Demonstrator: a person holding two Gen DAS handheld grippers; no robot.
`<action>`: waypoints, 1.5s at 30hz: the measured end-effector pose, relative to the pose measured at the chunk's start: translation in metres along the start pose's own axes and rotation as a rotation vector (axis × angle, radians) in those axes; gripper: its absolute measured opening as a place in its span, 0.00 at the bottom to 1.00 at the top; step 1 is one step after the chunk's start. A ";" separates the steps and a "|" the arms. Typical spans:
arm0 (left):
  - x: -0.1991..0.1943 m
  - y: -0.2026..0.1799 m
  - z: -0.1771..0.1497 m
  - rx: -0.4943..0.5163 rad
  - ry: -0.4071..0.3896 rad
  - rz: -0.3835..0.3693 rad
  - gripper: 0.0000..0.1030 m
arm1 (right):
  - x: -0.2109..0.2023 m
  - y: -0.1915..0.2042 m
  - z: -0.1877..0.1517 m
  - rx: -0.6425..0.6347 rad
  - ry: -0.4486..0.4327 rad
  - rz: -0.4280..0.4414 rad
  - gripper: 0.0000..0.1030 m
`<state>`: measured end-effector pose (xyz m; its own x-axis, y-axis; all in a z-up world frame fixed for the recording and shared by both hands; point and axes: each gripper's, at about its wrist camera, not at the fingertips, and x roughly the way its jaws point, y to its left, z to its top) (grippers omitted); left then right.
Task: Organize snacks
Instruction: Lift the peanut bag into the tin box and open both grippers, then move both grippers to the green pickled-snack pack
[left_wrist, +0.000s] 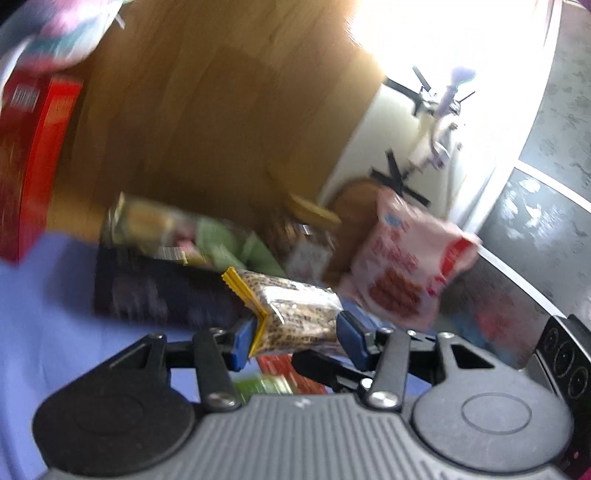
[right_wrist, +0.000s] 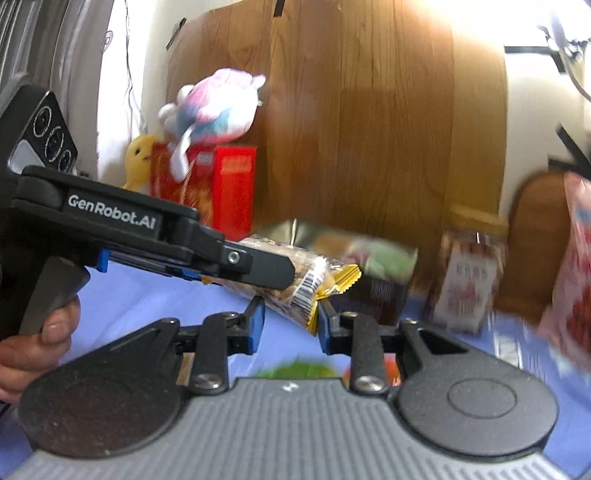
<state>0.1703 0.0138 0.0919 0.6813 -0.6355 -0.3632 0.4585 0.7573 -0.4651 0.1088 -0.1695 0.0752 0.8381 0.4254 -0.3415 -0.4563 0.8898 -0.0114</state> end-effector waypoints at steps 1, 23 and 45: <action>0.006 0.005 0.009 -0.006 -0.004 0.010 0.46 | 0.011 -0.005 0.007 0.002 -0.003 0.000 0.32; -0.014 0.066 -0.005 -0.184 0.071 0.117 0.54 | 0.019 -0.053 -0.025 0.198 0.148 0.055 0.39; -0.007 0.045 -0.084 -0.275 0.148 0.082 0.59 | -0.014 -0.046 -0.068 0.407 0.259 0.134 0.40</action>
<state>0.1382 0.0394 0.0056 0.6101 -0.6044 -0.5123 0.2202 0.7505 -0.6231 0.0977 -0.2281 0.0166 0.6548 0.5308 -0.5380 -0.3575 0.8447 0.3983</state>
